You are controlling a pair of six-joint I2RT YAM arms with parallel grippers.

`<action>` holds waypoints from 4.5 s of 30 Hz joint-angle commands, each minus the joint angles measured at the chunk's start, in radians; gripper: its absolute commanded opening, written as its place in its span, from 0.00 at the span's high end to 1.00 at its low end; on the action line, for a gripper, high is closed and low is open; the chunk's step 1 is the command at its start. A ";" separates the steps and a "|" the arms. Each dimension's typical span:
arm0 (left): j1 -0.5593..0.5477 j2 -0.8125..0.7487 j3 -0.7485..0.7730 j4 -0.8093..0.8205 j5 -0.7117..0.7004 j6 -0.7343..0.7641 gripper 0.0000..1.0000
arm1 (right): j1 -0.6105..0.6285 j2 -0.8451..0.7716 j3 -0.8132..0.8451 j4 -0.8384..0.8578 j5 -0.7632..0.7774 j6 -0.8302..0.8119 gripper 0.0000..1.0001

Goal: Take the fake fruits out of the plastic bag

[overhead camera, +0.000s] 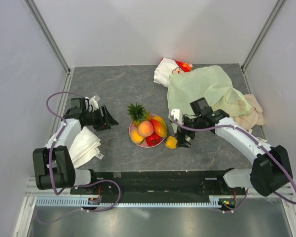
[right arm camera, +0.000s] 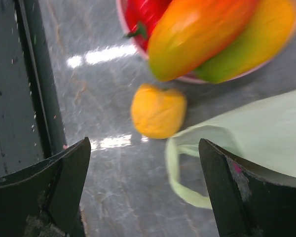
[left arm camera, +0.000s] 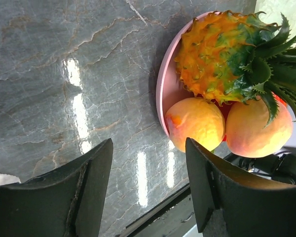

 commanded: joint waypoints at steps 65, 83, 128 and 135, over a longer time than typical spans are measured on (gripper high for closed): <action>0.071 -0.098 -0.028 0.013 0.000 0.049 0.29 | 0.101 0.464 0.604 0.011 -0.116 0.181 0.34; 0.074 -0.090 -0.028 0.026 0.017 0.036 0.27 | 0.154 0.395 0.581 0.023 -0.129 0.206 0.33; 0.074 -0.087 -0.046 0.017 0.011 0.043 0.27 | 0.115 0.492 0.520 0.028 -0.109 0.290 0.23; 0.074 -0.087 -0.046 0.017 0.011 0.044 0.27 | 0.113 0.490 0.515 0.026 -0.094 0.289 0.20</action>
